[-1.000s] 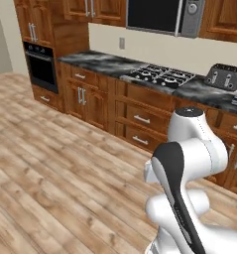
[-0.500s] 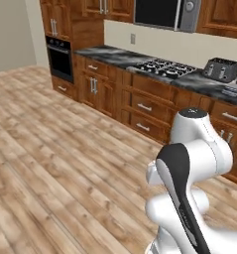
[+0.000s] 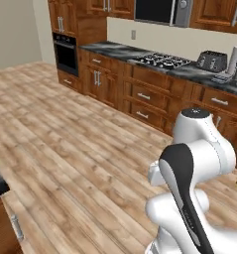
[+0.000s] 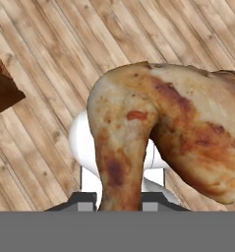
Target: Take the chicken drumstick from the fridge and place it on the digital scale on the counter by the fridge. Wait a few seconds for a reading, then move it to the plate on the dining counter.
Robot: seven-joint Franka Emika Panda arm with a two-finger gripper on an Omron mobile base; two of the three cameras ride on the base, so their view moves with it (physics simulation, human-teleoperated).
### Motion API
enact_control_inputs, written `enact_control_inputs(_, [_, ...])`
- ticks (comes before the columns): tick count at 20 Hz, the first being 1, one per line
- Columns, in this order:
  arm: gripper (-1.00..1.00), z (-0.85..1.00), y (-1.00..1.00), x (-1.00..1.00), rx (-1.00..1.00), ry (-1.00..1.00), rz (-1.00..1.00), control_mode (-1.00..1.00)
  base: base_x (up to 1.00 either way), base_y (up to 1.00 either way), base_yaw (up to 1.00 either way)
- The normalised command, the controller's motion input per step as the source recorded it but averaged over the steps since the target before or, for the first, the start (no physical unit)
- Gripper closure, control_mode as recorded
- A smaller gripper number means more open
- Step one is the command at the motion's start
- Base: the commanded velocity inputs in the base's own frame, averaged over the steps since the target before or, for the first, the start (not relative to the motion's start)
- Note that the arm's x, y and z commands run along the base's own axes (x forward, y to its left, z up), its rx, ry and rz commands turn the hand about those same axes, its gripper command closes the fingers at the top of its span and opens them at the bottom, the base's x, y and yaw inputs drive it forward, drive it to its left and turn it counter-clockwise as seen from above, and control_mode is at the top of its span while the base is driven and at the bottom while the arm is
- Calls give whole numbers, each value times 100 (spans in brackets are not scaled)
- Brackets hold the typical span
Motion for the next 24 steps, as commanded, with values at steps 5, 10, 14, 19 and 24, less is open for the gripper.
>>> enact_control_inputs(5, [100,0,0,0,0,0,0,100,-100,93,-19])
enact_control_inputs(10, [100,0,0,0,0,0,0,100,-86,100,-28])
enact_control_inputs(14, [100,0,0,0,0,0,0,100,-64,100,-28])
enact_control_inputs(19, [100,0,0,0,0,0,0,100,-55,100,-29])
enact_control_inputs(24, [100,0,0,0,0,0,0,100,-46,100,-33])
